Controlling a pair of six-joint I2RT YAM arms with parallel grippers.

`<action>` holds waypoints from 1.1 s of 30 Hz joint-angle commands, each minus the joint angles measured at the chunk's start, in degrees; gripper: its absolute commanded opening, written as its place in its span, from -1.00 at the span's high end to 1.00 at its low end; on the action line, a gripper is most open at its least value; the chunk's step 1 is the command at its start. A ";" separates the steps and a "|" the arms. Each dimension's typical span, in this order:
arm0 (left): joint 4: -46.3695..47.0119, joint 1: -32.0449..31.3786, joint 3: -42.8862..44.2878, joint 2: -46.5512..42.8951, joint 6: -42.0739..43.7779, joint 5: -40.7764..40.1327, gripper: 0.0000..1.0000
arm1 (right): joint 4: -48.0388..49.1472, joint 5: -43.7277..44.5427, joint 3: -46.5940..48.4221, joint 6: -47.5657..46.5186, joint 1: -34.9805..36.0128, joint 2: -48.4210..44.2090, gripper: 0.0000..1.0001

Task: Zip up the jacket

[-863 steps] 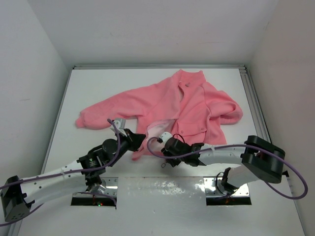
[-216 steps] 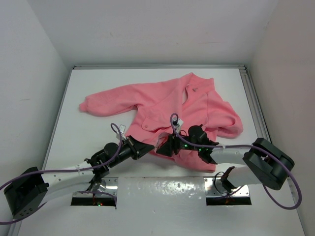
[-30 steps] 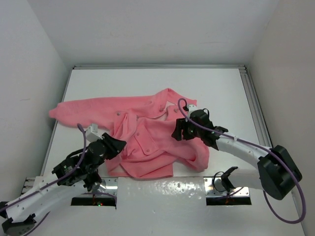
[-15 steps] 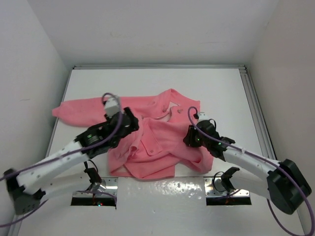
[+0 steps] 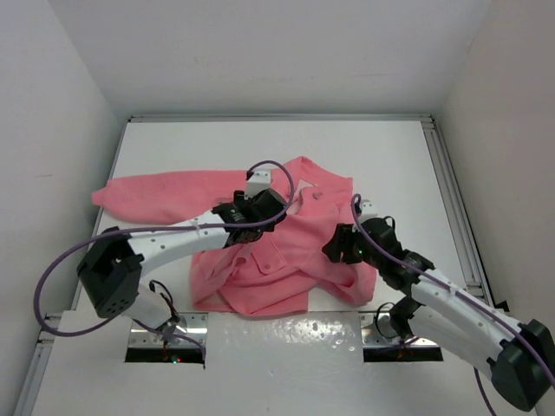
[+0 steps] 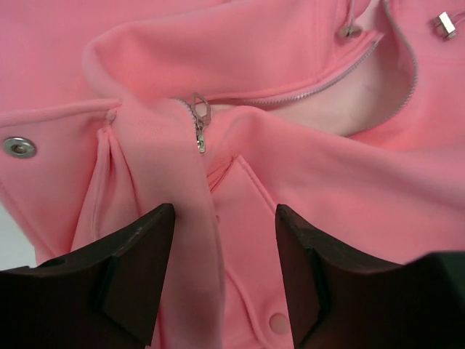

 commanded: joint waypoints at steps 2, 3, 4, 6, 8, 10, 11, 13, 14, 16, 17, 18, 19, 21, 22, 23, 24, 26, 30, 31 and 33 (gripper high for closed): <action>3.26 3.22 0.43 4.33 3.40 0.03 -0.01 | -2.18 -1.26 -0.11 0.91 0.06 -5.09 -0.12; 3.70 3.50 -0.44 4.60 3.40 0.12 0.06 | -2.53 -1.26 0.07 1.00 0.06 -5.45 -0.12; 5.01 4.02 -1.06 4.52 3.31 0.04 0.10 | -3.58 -1.26 0.77 0.83 0.06 -6.06 -0.13; 5.99 4.90 -2.29 4.43 3.48 1.35 0.22 | -4.38 -1.26 1.30 1.17 0.06 -6.42 -0.13; 6.51 5.43 -2.99 4.69 3.75 0.39 0.16 | -3.51 -3.10 1.12 1.61 0.06 -6.33 -0.13; 5.90 5.96 -2.30 6.35 3.75 -0.40 0.00 | -2.45 -5.03 1.30 2.05 0.06 -5.72 -0.13; 5.64 5.96 -1.25 6.97 3.83 -1.19 -0.11 | -2.01 -5.64 1.21 2.58 0.06 -5.19 -0.13; 5.28 5.96 -0.28 8.29 3.66 -2.25 -0.14 | -0.17 -6.53 0.60 3.11 0.06 -4.75 -0.13; 5.81 5.96 -0.01 8.38 4.01 -2.95 -0.14 | 0.27 -6.53 0.51 3.02 0.06 -4.23 -0.13; 7.04 5.96 0.16 8.74 4.19 -3.48 -0.13 | -0.16 -6.88 0.77 2.94 0.06 -3.61 -0.13; 7.13 5.96 0.69 8.91 4.27 -4.53 -0.08 | -0.08 -6.97 0.69 2.94 0.06 -3.78 -0.13; 6.78 5.96 1.04 9.44 4.28 -5.23 -0.05 | 0.27 -6.97 0.08 3.11 0.06 -3.96 -0.13; 6.43 5.96 2.00 9.70 4.36 -6.72 0.05 | 0.54 -6.88 -0.10 3.11 0.06 -3.96 -0.13; 5.99 5.96 2.54 9.53 4.28 -8.31 0.18 | 0.80 -6.97 -0.02 3.02 0.06 -3.08 -0.10; 5.99 5.96 2.63 9.18 4.28 -8.84 0.30 | 0.72 -7.49 -0.02 3.11 0.06 -2.82 -0.07; 6.51 5.96 2.45 8.31 4.36 -8.84 0.34 | 0.89 -7.67 -0.02 3.20 0.06 -2.64 0.01; 6.69 5.87 2.19 7.86 4.54 -9.10 0.36 | 1.24 -7.85 -0.28 3.11 0.06 -2.64 0.17; 7.21 5.87 1.66 6.37 4.54 -9.72 0.34 | 2.03 -8.11 -0.37 2.76 0.06 -2.47 0.53; 5.74 6.31 3.75 9.60 5.86 -10.16 0.01 | 2.21 -8.64 0.42 2.41 0.06 -1.59 0.92; 3.81 6.31 4.55 10.92 5.42 -10.42 0.00 | 3.17 -9.16 0.25 2.49 0.06 -1.59 0.92; 4.23 6.31 4.56 12.95 5.42 -10.16 0.05 | 3.44 -9.34 0.59 2.23 0.06 -1.32 0.88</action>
